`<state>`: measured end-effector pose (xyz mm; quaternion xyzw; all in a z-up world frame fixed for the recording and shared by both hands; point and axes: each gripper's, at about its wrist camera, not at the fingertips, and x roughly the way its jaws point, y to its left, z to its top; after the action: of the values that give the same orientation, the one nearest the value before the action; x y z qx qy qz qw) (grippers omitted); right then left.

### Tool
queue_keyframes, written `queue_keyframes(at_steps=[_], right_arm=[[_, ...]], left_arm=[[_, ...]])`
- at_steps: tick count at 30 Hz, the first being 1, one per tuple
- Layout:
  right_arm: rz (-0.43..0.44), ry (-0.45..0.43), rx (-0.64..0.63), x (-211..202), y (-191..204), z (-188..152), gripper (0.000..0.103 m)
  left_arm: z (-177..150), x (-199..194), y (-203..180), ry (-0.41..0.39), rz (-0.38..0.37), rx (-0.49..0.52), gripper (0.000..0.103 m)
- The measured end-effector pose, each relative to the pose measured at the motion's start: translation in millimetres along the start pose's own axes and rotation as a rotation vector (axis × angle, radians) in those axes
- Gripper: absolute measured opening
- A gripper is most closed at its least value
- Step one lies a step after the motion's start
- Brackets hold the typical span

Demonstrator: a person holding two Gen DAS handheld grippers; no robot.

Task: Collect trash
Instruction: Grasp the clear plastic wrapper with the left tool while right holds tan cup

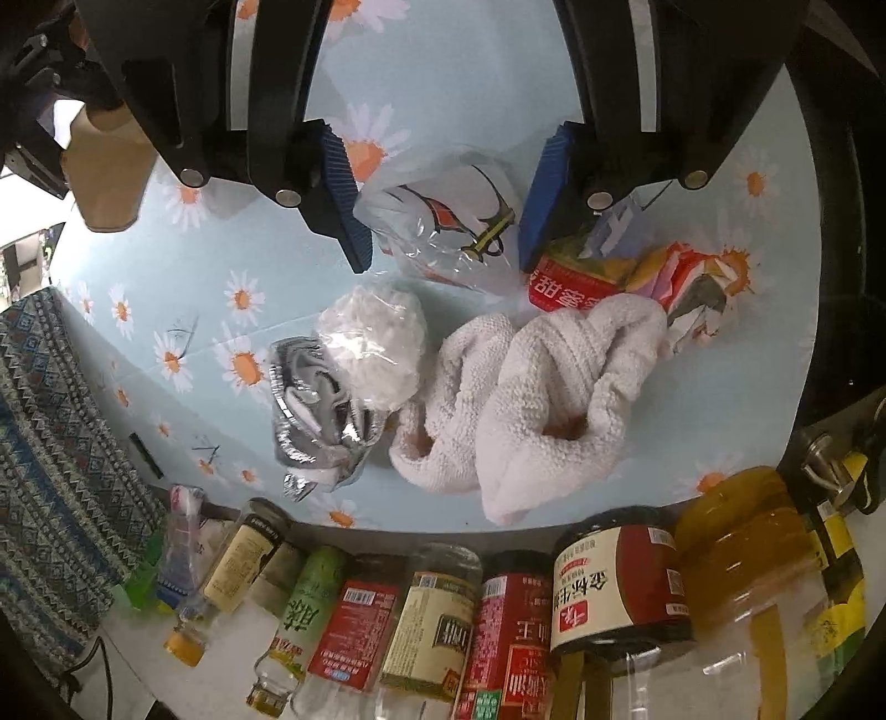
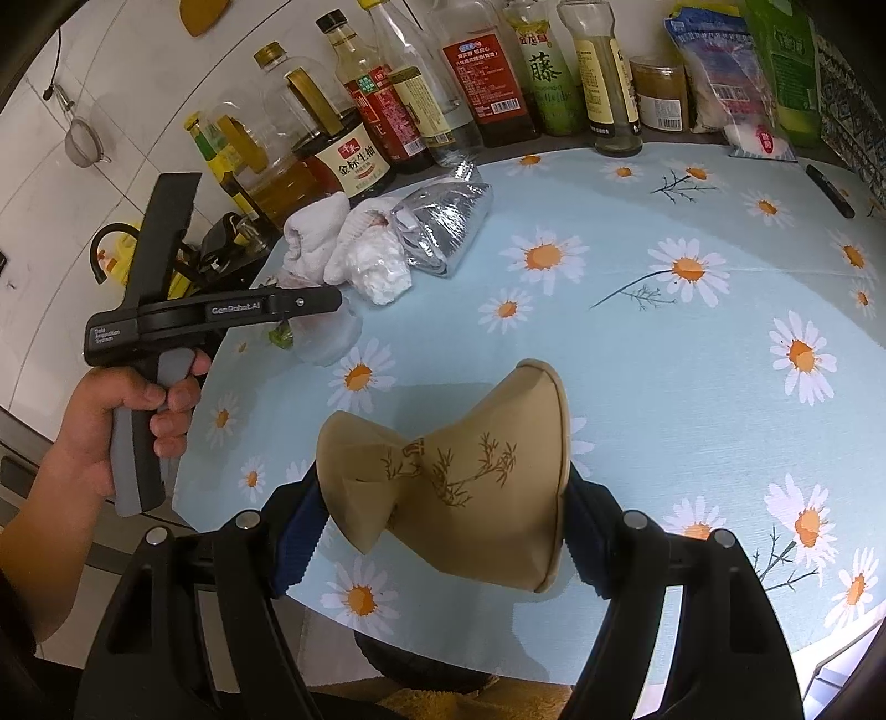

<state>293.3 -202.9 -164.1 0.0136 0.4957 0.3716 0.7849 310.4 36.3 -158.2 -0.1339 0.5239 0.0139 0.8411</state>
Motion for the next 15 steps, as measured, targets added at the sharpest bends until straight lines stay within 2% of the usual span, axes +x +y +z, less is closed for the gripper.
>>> queue_keyframes(at_steps=[9,15], right_arm=[[0.015,-0.01,-0.028,-3.8,17.1,-1.0,0.074],[0.02,-0.02,-0.079,-4.8,40.8,-4.5,0.074]], left_arm=[[-16.6,-36.6,-0.1,-0.043,-0.024,-0.022,0.052],[-46.8,-68.2,3.7,-0.087,-0.037,-0.052,0.052]])
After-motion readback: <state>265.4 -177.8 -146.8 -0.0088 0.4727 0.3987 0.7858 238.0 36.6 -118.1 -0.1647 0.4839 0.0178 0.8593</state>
